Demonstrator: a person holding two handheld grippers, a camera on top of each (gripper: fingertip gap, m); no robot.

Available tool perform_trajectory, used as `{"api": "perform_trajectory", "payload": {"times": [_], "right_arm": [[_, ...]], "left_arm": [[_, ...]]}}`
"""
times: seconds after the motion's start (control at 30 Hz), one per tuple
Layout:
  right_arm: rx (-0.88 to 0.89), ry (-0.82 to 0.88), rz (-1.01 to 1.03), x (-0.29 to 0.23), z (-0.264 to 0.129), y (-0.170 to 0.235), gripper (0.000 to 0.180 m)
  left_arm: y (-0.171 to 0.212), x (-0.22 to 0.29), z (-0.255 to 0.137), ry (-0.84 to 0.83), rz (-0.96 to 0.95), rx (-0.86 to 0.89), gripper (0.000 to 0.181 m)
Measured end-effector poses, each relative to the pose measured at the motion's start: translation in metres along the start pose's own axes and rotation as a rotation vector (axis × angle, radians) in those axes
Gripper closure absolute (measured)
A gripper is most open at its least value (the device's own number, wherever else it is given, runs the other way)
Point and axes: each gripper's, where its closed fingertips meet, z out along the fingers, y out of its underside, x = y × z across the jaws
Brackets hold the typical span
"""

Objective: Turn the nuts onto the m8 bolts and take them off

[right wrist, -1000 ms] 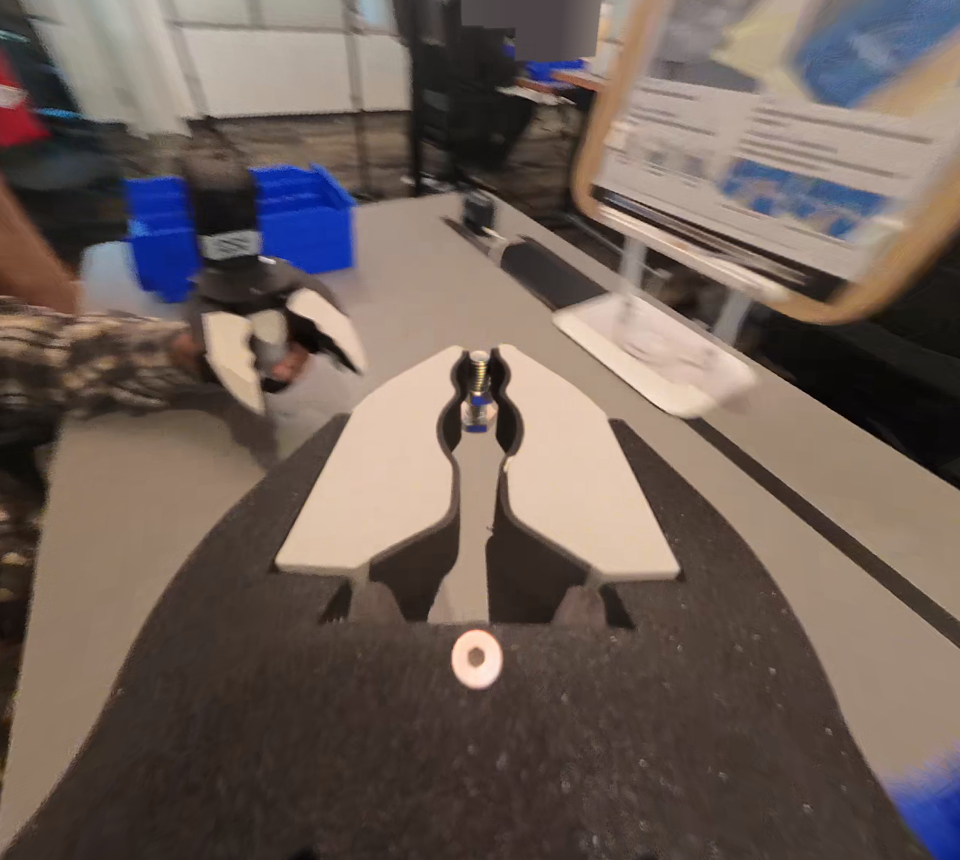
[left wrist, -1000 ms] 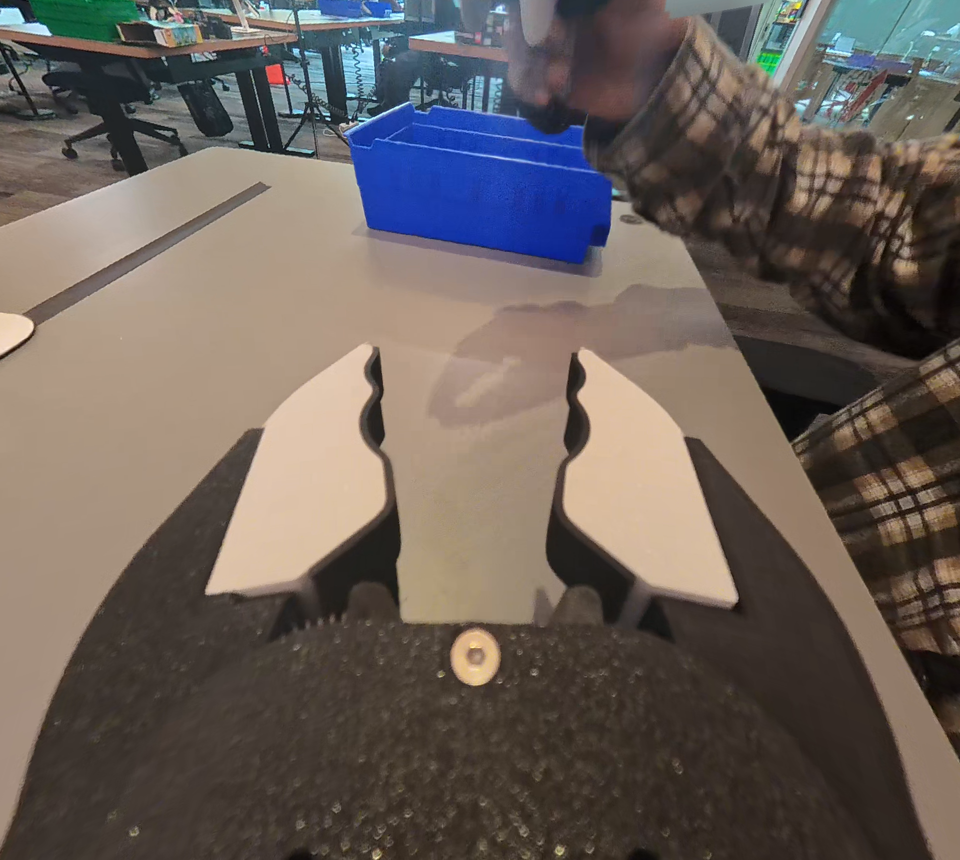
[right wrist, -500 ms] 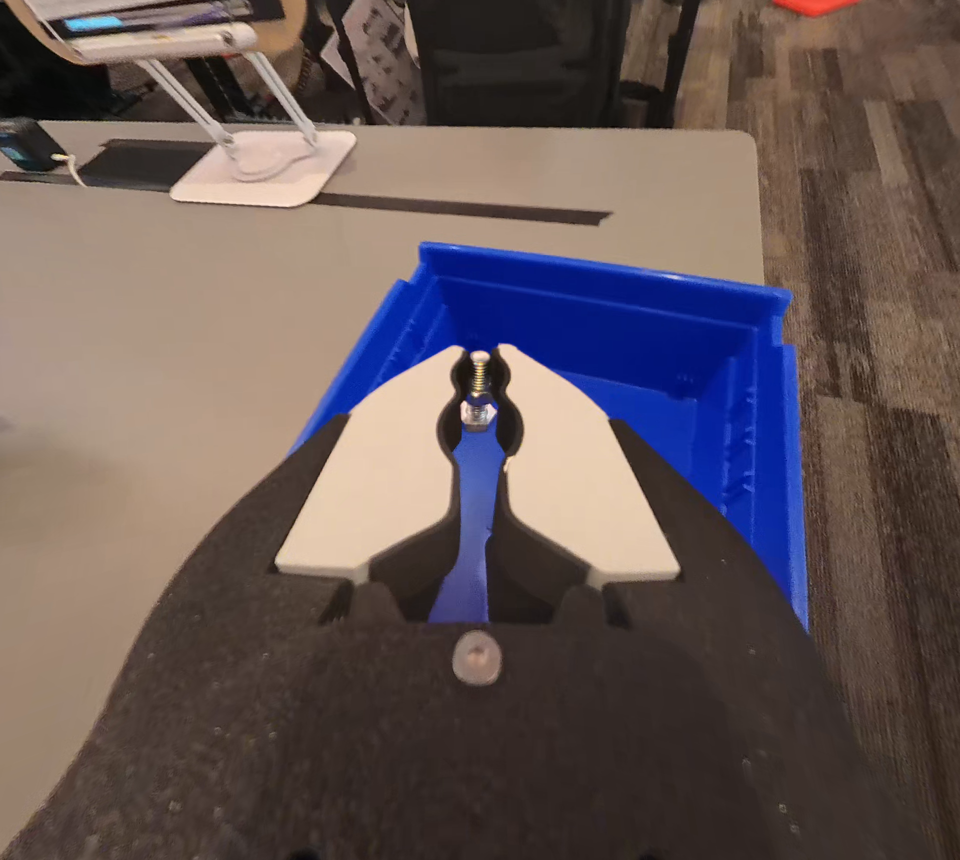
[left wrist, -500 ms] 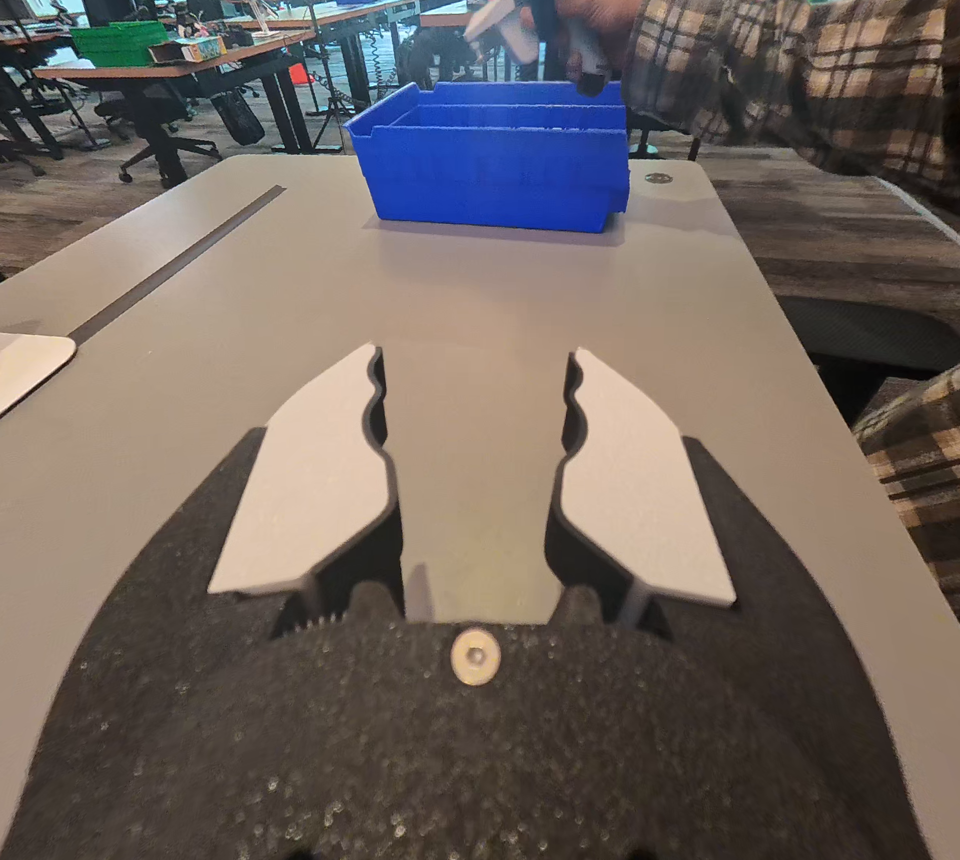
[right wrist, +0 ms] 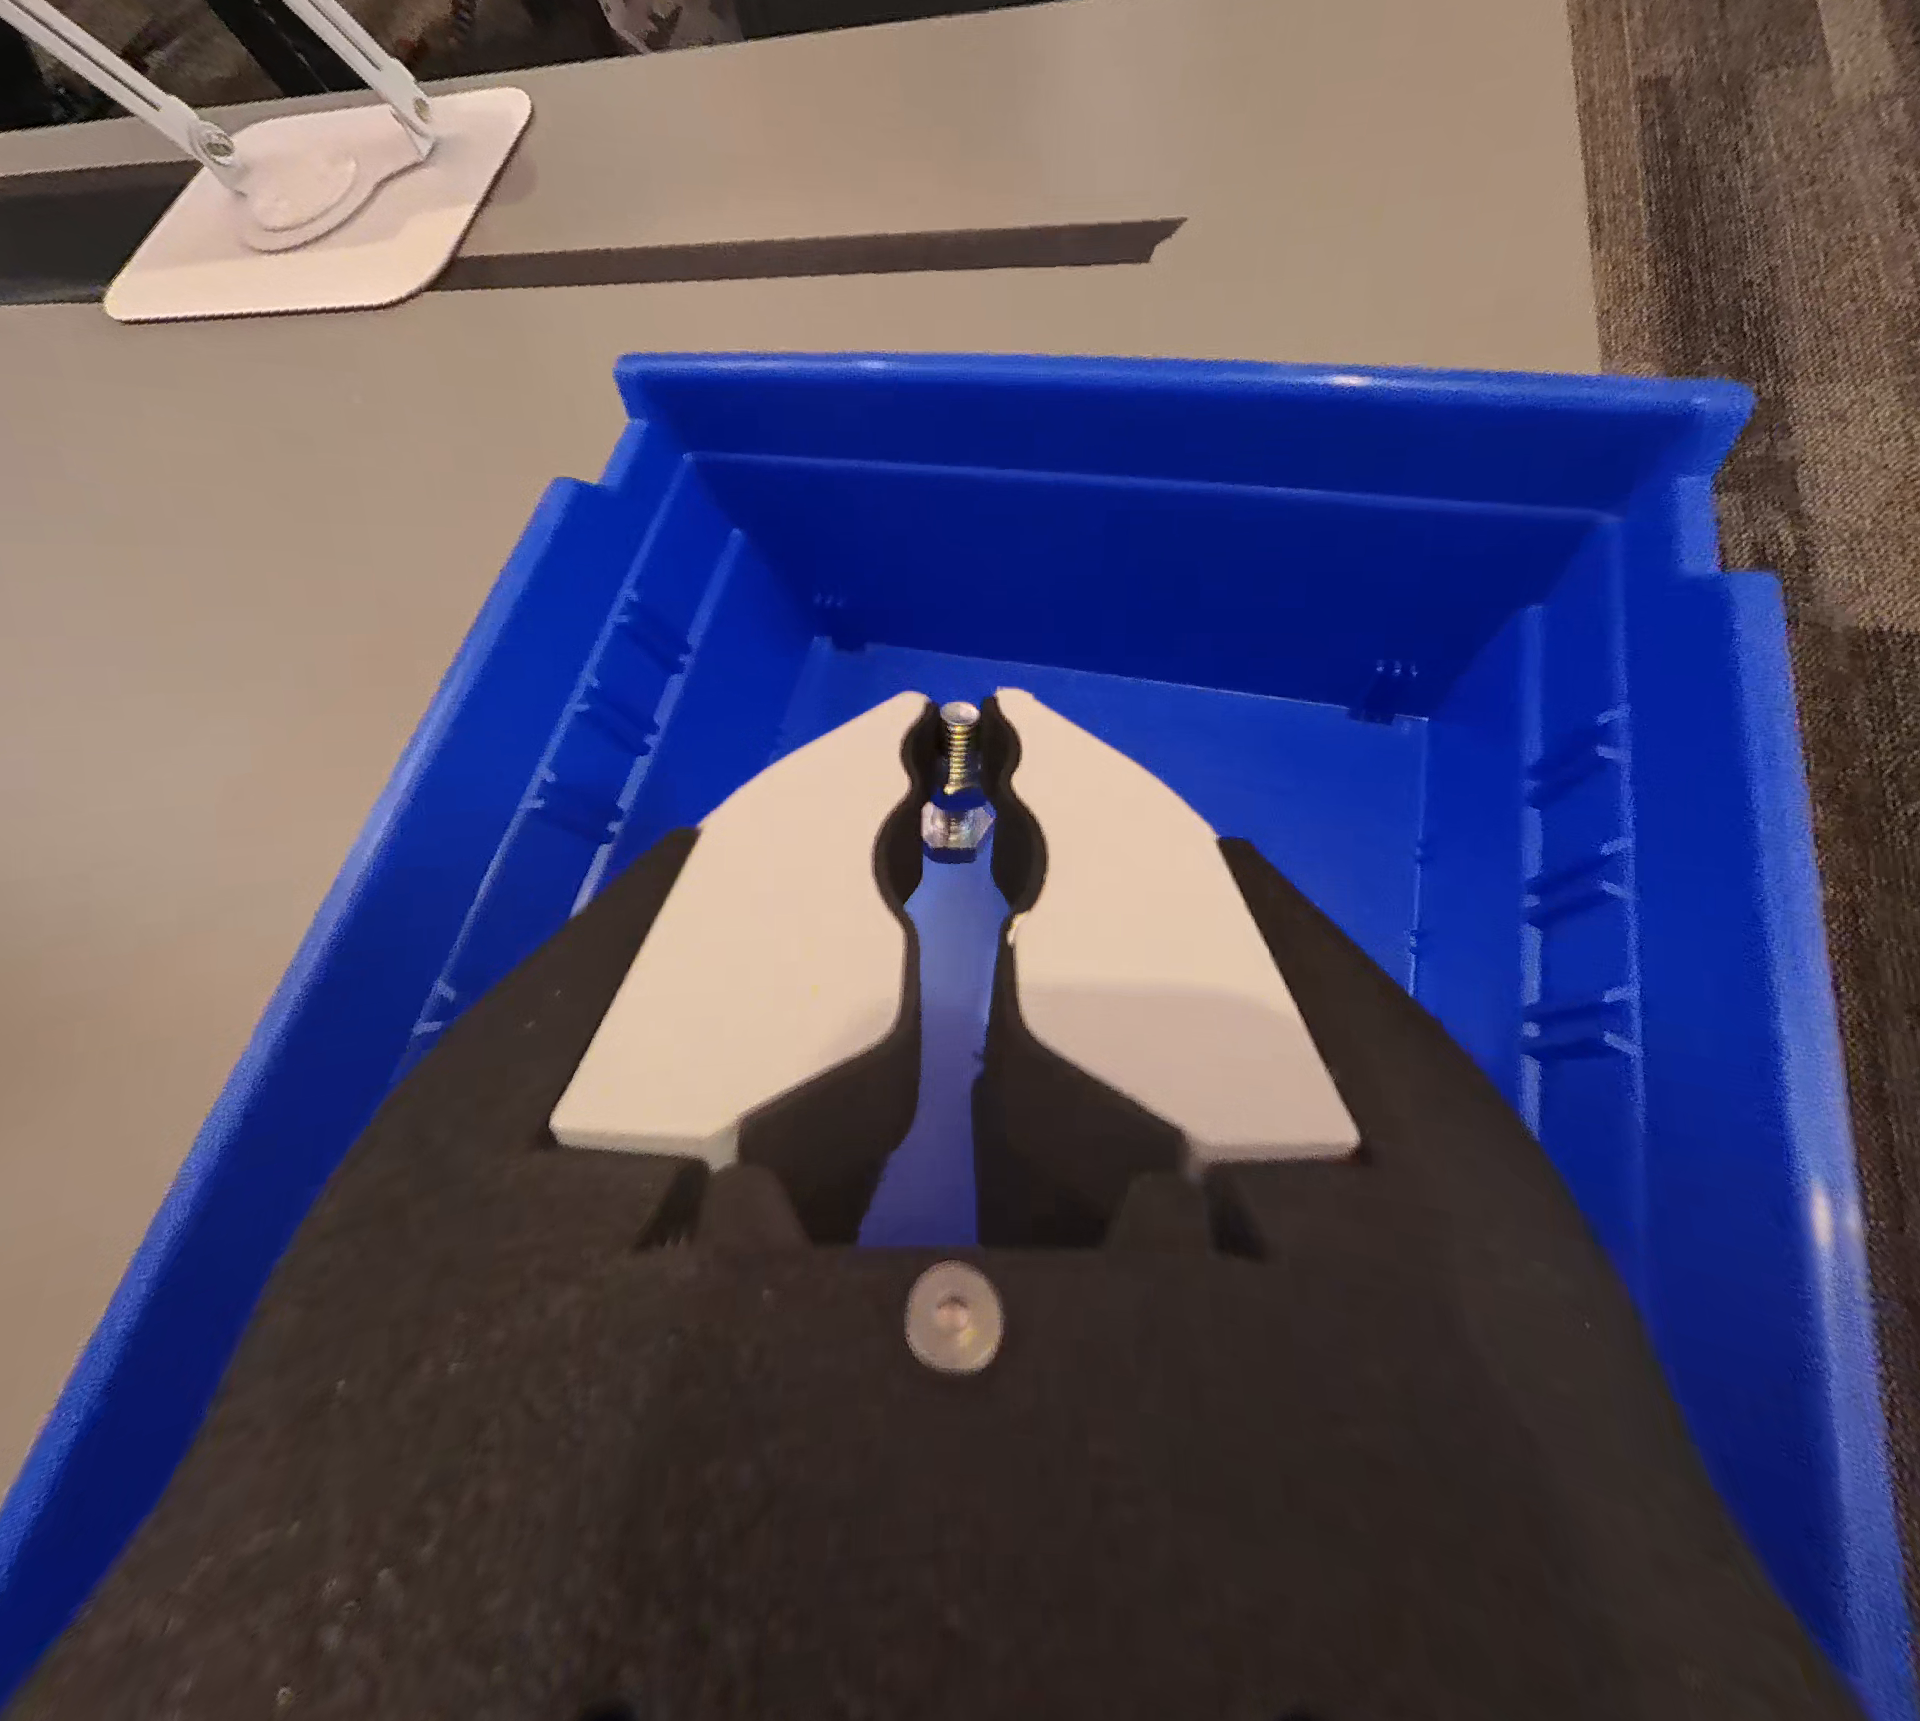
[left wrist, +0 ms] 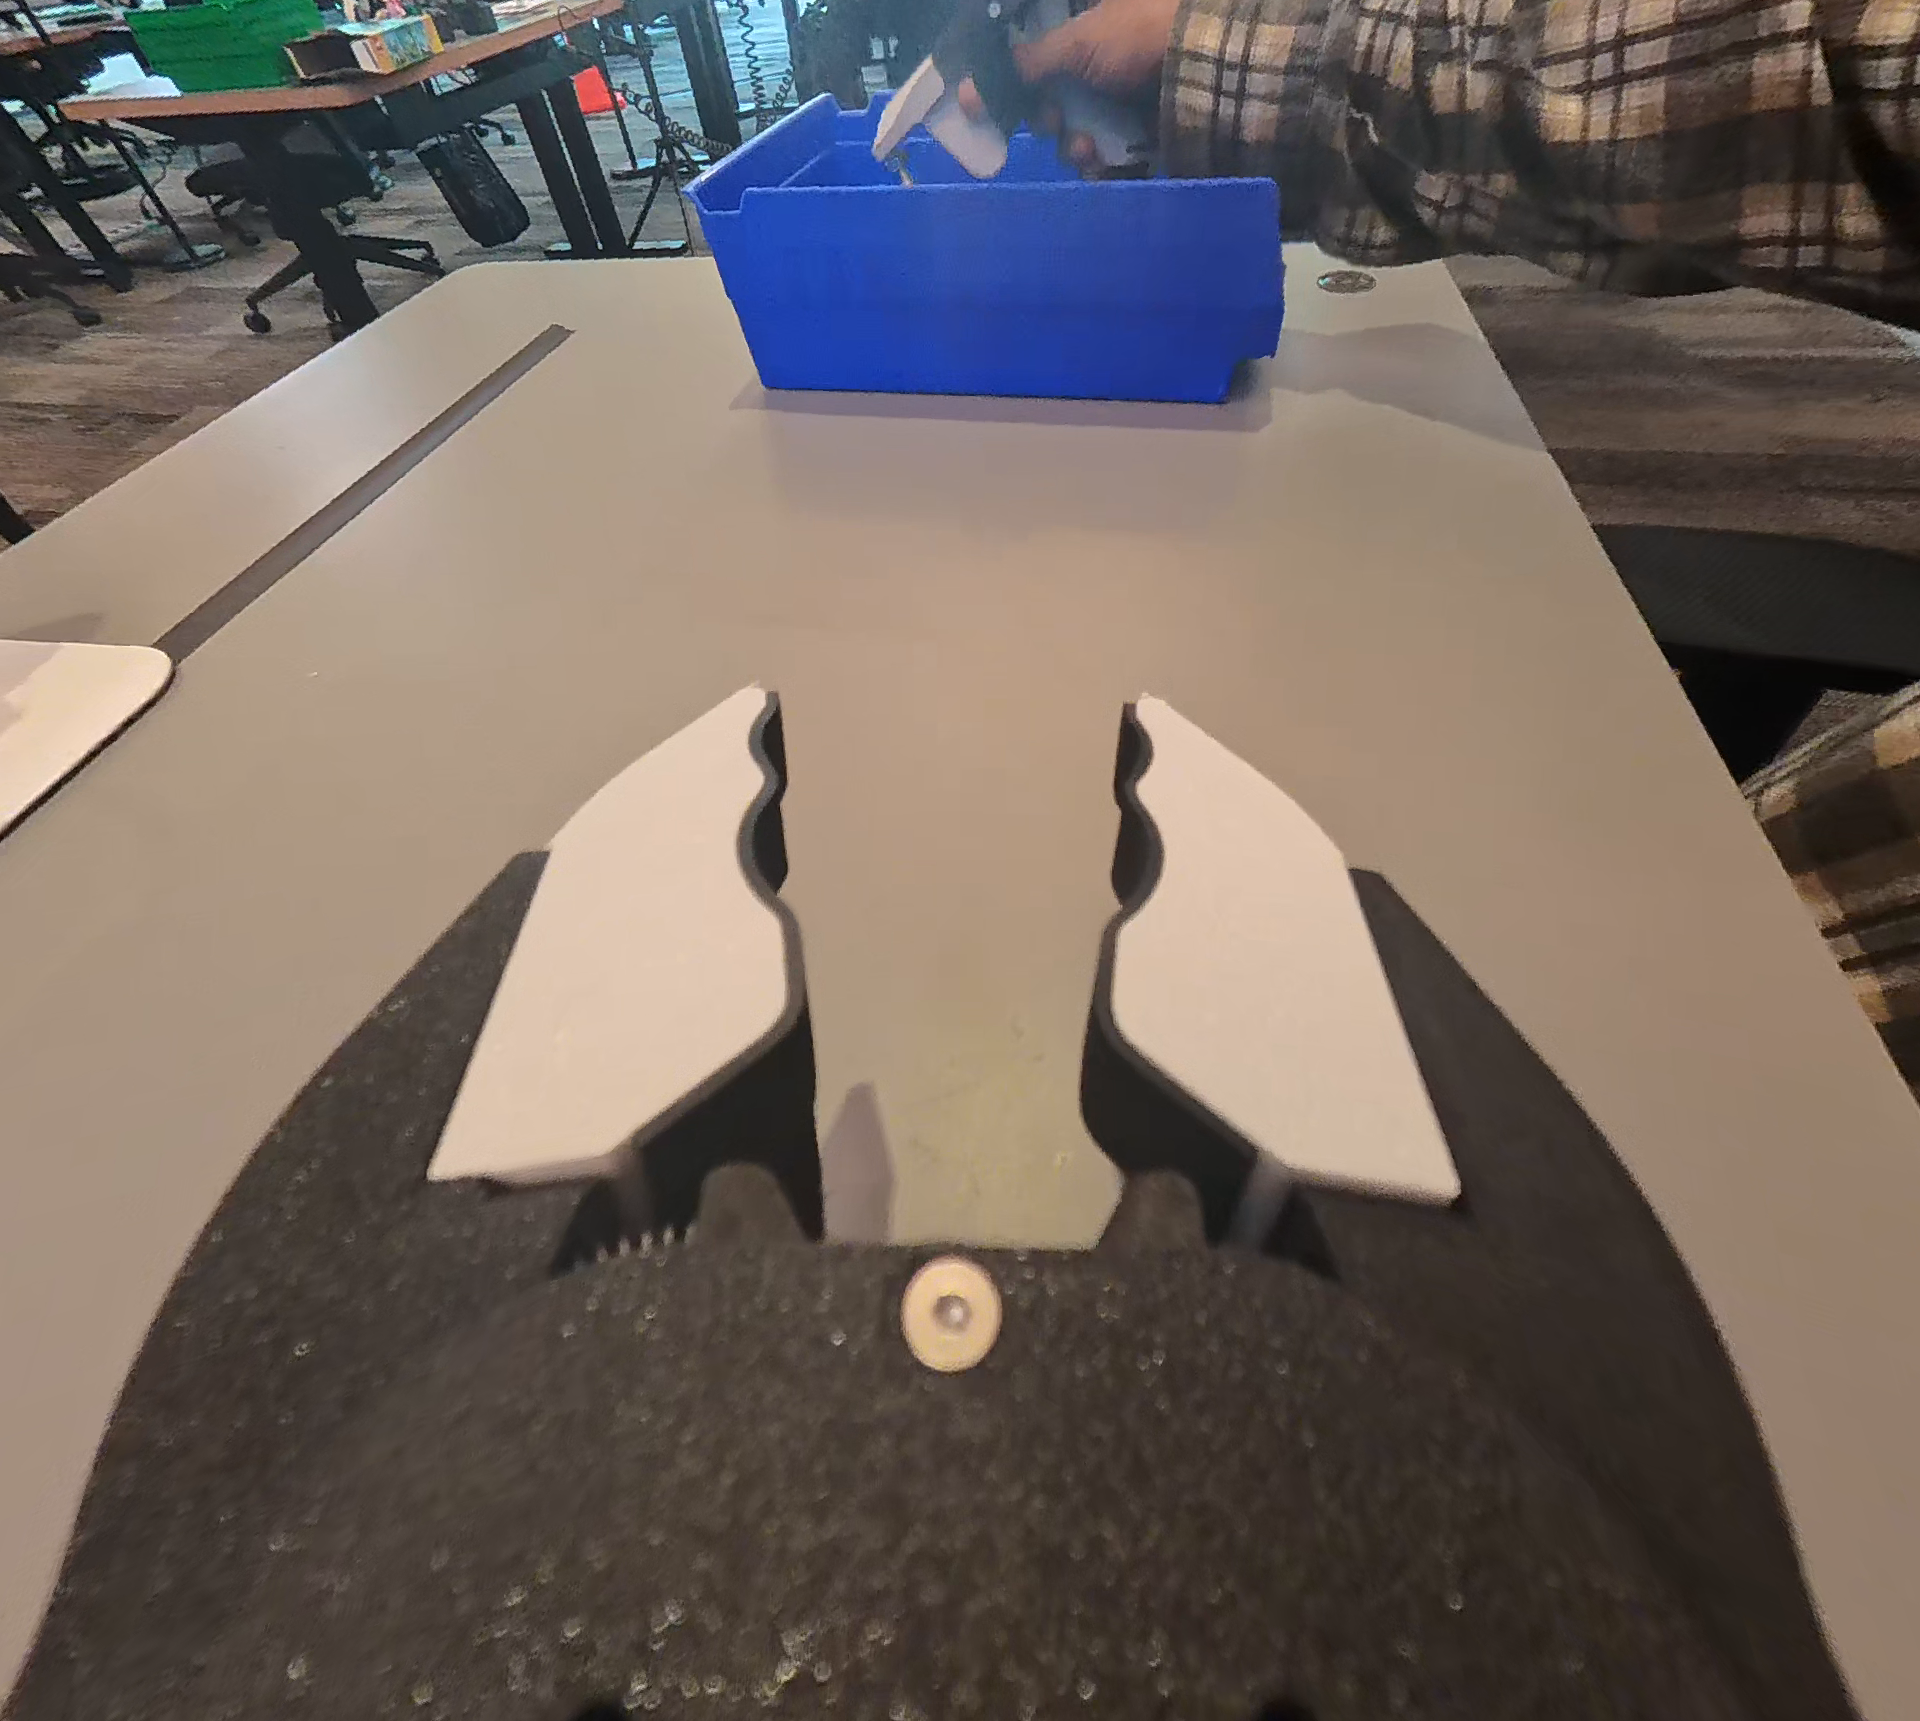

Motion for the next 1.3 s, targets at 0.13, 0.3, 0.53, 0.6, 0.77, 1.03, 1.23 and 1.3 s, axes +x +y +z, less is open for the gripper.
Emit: {"api": "perform_trajectory", "payload": {"times": [0.13, 0.3, 0.53, 0.6, 0.77, 1.03, 1.23, 1.3], "right_arm": [[-0.07, 0.024, 0.008, 0.006, 0.01, 0.016, 0.172], [-0.183, 0.053, 0.0, 0.012, 0.017, 0.04, 0.172], [-0.101, 0.094, -0.037, 0.015, -0.004, 0.012, 0.136], [0.047, 0.065, -0.047, -0.002, -0.026, -0.029, 0.131], [0.4, -0.022, -0.206, -0.094, -0.099, -0.129, 0.119], [0.479, -0.282, -0.505, -0.273, -0.089, -0.102, 0.111], [0.431, -0.456, -0.473, -0.329, 0.012, -0.038, 0.112], [0.433, -0.458, -0.453, -0.33, 0.041, -0.026, 0.112]], "left_arm": [[0.002, 0.001, 0.001, 0.0, 0.007, -0.014, 0.121], [0.004, 0.001, 0.003, 0.002, 0.011, -0.026, 0.122], [0.002, 0.001, 0.002, -0.001, 0.009, -0.018, 0.122], [0.002, 0.0, 0.002, -0.003, 0.009, -0.016, 0.122], [0.004, -0.002, 0.002, -0.004, -0.008, -0.014, 0.122], [0.007, -0.006, 0.003, -0.011, -0.022, -0.02, 0.122], [0.008, -0.01, 0.001, -0.024, -0.033, -0.021, 0.123], [0.008, -0.011, 0.0, -0.029, -0.037, -0.018, 0.123]]}}
